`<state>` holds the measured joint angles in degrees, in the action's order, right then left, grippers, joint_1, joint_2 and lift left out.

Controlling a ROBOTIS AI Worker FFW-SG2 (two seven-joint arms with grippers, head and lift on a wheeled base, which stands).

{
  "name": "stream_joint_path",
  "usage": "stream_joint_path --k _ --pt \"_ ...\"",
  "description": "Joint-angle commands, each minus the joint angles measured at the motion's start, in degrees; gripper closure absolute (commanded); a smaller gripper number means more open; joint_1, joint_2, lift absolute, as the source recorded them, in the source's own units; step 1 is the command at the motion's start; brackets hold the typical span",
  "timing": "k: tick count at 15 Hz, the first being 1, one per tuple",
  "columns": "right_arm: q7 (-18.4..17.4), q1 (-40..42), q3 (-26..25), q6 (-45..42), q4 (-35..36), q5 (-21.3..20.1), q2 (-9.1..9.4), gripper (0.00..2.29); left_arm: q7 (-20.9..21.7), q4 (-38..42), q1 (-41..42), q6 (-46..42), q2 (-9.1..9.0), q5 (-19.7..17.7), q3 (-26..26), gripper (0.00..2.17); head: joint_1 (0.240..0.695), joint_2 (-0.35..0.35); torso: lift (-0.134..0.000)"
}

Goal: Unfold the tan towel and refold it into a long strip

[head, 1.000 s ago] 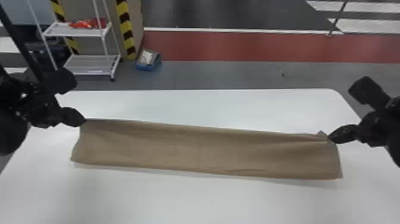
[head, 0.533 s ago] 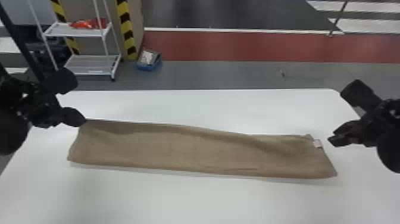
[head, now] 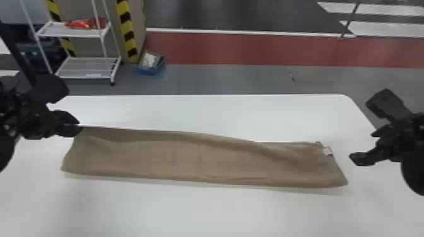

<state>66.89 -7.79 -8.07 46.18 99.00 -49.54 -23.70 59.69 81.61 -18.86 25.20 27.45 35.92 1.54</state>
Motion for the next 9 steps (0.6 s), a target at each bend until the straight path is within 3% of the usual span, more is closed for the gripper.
stream_joint_path --k 1,4,6,9 --pt "0.35 6.56 -5.2 0.19 7.26 0.4 -0.12 0.05 -0.98 3.12 3.21 0.07 -0.03 -2.7 -3.21 0.0 0.695 -0.066 -0.125" --pt "0.7 15.7 -15.04 -0.87 15.43 3.74 0.5 0.06 -5.37 6.28 6.91 0.07 -0.03 -7.44 -8.92 0.01 0.695 -0.083 -0.125" --pt "0.88 19.83 -19.96 -2.62 18.15 6.03 1.37 0.06 -5.99 7.86 7.78 0.6 -0.03 -10.34 -11.47 0.05 0.695 -0.094 -0.125" --pt "0.44 21.85 -20.58 -6.31 18.42 6.64 2.08 0.06 -6.25 12.34 12.53 0.77 -0.65 -12.01 -13.67 0.07 0.695 -0.109 -0.125"
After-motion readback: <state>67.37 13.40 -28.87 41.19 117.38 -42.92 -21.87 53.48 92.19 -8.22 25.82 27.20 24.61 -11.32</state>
